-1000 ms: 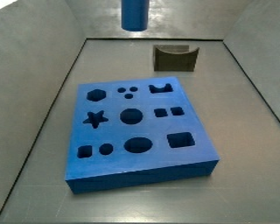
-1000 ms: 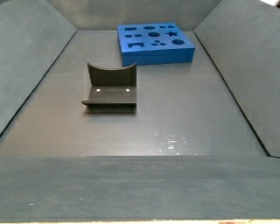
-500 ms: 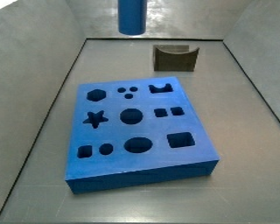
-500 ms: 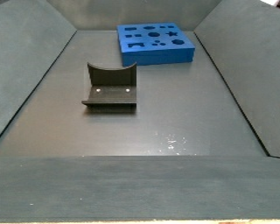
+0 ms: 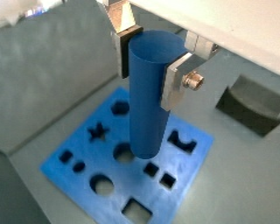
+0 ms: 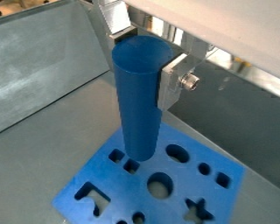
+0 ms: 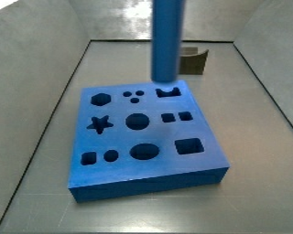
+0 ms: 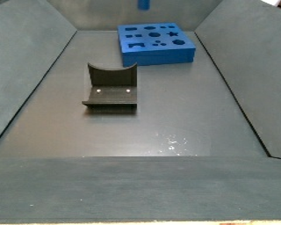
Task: Pick up the round object. Move up. Move to above the board. Insert the round object.
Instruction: Insert the round object.
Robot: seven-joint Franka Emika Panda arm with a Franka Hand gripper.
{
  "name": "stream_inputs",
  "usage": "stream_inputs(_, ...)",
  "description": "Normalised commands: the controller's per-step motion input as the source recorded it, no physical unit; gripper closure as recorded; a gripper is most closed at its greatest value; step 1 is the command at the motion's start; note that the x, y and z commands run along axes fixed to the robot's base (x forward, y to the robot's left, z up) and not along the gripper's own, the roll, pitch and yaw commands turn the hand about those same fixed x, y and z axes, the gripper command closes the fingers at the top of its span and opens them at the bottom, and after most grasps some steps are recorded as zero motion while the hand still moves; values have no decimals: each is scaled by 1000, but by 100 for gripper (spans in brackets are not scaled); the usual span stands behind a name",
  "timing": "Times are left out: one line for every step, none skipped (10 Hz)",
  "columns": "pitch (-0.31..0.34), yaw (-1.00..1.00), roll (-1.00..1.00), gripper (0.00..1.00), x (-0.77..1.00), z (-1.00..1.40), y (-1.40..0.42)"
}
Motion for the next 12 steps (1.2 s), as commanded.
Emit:
stream_inputs(-146, 149, 229, 100, -129, -300, -106)
stream_inputs(-206, 214, 860, 100, -494, -520, -329)
stream_inputs(-197, 151, 477, 100, -189, -194, -306)
stream_inputs(0, 0, 0, 100, 0, -29, 0)
stream_inputs(-97, 0, 0, 100, -89, -640, -160)
stream_inputs(0, 0, 0, 100, -6, -46, 0)
stream_inputs(117, 0, 123, 100, -169, -586, 109)
stream_inputs(86, 0, 60, 100, -174, -377, 111)
stream_inputs(0, 0, 0, 100, 3, -49, 0)
stream_inputs(0, 71, 234, 100, -31, -506, -74)
stream_inputs(0, 46, 0, 100, 0, -177, -63)
stream_inputs(0, 0, 0, 100, 0, -69, 0)
